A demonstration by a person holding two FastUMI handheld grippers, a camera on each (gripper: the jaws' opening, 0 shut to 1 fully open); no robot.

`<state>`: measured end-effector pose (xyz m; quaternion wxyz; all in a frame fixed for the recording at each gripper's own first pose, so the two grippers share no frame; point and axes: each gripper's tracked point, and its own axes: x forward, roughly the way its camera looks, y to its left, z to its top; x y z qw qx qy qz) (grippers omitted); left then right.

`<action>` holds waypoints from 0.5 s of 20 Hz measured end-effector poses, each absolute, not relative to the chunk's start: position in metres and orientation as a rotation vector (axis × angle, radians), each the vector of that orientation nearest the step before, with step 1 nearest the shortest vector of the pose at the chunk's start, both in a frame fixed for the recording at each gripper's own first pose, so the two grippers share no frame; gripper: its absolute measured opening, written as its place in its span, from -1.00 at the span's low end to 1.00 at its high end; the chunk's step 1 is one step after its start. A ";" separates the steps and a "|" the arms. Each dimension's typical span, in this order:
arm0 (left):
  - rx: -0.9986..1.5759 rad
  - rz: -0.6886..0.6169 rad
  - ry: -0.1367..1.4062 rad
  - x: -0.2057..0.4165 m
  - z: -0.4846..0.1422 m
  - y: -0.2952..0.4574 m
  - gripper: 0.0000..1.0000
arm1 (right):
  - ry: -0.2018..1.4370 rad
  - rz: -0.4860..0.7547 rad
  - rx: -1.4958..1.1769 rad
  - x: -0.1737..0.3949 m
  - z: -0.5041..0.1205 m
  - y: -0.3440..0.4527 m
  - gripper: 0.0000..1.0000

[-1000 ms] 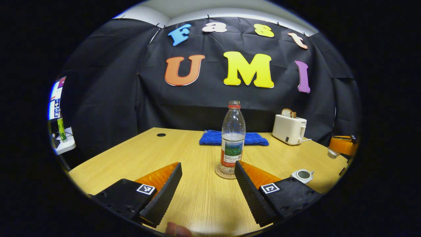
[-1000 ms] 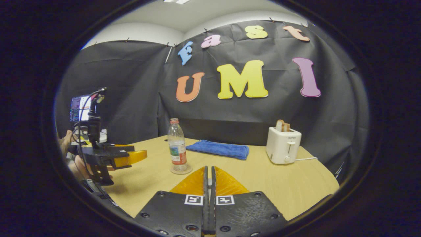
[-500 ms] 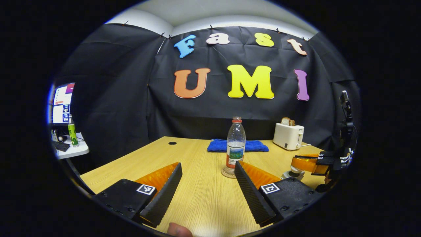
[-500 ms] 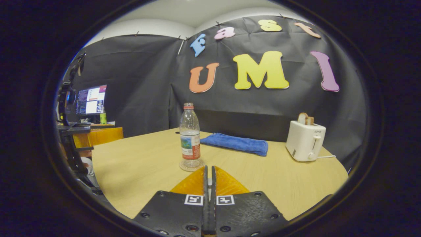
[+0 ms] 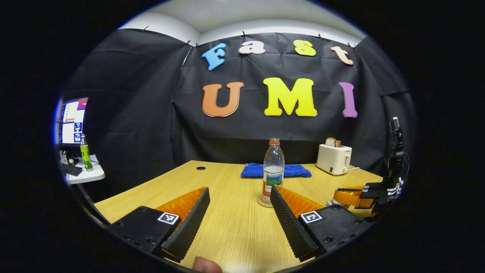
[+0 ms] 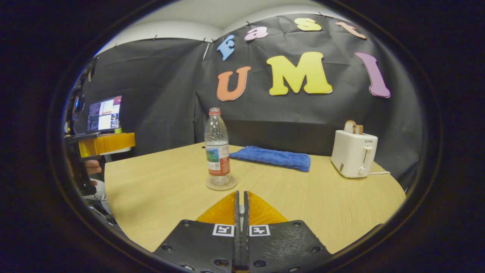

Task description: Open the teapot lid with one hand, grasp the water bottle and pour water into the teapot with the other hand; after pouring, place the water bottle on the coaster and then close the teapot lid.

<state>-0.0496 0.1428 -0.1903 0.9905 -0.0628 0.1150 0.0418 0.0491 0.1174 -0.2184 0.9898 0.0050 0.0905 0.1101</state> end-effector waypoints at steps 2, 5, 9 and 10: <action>-0.124 0.082 0.230 -0.050 -0.188 0.140 1.00 | 0.178 0.219 0.019 0.048 -0.220 0.117 -1.00; -0.122 0.081 0.230 -0.050 -0.185 0.138 1.00 | 0.168 0.210 0.023 0.049 -0.219 0.116 -0.99; -0.145 0.079 0.212 -0.053 -0.174 0.133 1.00 | 0.159 0.192 0.012 0.046 -0.222 0.115 -0.94; -0.147 0.086 0.213 -0.052 -0.174 0.133 1.00 | 0.151 0.190 0.014 0.046 -0.222 0.117 -0.85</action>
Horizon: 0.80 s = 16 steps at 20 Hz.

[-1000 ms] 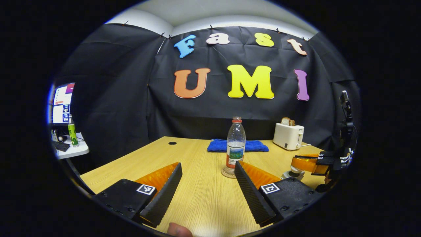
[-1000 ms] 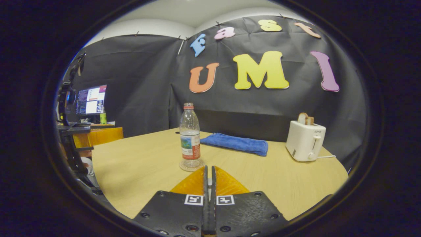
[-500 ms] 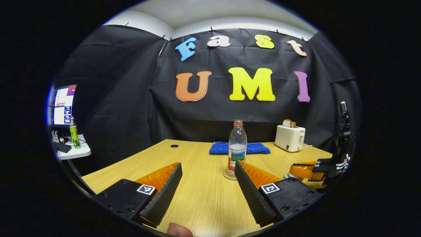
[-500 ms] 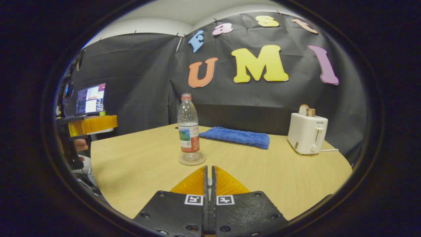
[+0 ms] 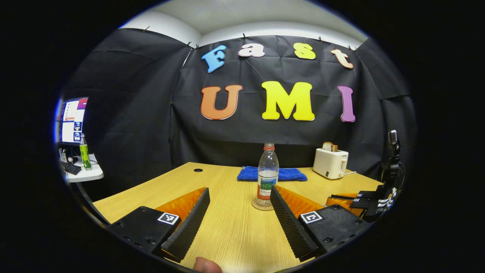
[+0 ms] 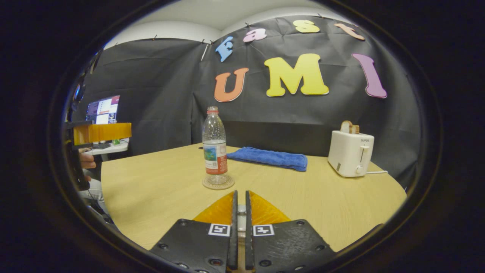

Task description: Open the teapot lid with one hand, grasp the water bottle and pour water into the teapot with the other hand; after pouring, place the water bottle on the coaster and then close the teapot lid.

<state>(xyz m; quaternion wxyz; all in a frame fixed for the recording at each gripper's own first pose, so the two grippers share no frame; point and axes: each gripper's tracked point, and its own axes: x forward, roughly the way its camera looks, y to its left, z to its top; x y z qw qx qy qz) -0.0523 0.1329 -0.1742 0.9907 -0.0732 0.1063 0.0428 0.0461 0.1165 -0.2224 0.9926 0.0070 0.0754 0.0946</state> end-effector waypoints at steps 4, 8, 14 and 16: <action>-0.142 0.137 0.211 -0.052 -0.168 0.133 0.99 | 0.112 0.152 0.028 0.041 -0.202 0.110 0.18; -0.129 0.162 0.168 -0.047 -0.148 0.113 1.00 | -0.003 0.006 0.037 0.014 -0.151 0.068 0.92; -0.103 0.072 0.119 -0.047 -0.121 0.041 1.00 | -0.061 -0.207 -0.015 -0.055 -0.101 -0.002 0.94; -0.095 0.044 0.116 -0.052 -0.115 0.024 1.00 | -0.081 -0.255 -0.024 -0.079 -0.090 -0.016 0.92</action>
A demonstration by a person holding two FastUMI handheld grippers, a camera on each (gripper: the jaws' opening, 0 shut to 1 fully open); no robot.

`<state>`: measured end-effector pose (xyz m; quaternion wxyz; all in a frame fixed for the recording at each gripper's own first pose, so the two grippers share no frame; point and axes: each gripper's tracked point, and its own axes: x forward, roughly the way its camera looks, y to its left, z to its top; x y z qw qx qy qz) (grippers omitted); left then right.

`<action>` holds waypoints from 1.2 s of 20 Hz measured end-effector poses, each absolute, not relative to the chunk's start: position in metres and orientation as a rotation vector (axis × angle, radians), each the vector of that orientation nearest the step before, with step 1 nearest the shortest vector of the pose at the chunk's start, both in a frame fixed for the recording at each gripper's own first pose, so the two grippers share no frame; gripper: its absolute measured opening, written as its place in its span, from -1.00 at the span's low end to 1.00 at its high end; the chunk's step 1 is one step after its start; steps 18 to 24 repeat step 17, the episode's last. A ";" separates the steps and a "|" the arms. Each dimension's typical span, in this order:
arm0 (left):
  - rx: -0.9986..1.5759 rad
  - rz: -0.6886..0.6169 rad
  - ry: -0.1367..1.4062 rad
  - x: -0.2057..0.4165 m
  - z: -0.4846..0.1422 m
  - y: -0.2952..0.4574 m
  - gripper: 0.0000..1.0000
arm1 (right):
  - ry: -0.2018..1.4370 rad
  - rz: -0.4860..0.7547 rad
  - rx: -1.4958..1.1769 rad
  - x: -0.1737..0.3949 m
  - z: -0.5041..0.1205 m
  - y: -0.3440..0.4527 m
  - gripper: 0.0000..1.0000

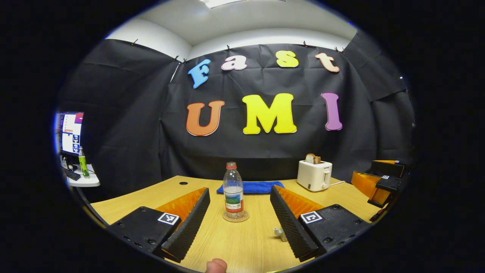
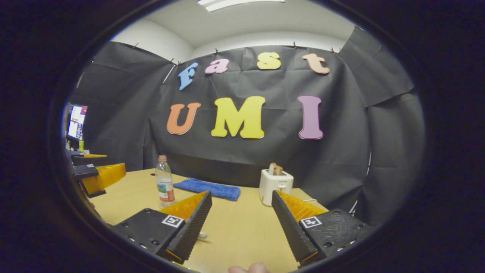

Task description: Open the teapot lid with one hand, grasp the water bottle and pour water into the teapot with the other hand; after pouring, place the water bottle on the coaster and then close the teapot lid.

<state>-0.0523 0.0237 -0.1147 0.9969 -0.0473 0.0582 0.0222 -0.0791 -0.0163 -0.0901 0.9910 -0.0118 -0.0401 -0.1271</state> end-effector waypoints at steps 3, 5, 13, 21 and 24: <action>-0.106 0.050 0.099 -0.062 -0.105 0.015 1.00 | -0.082 -0.302 0.003 -0.103 -0.092 -0.027 0.91; -0.083 0.061 0.073 -0.066 -0.096 0.019 0.99 | -0.069 -0.313 0.028 -0.108 -0.098 -0.028 0.91; -0.075 0.066 0.080 -0.061 -0.102 0.031 1.00 | -0.063 -0.312 0.032 -0.094 -0.093 -0.014 0.91; -0.028 0.081 0.059 -0.058 -0.096 0.038 1.00 | -0.043 -0.300 0.025 -0.084 -0.093 -0.005 0.96; -0.028 0.081 0.059 -0.058 -0.096 0.038 1.00 | -0.043 -0.300 0.025 -0.084 -0.093 -0.005 0.96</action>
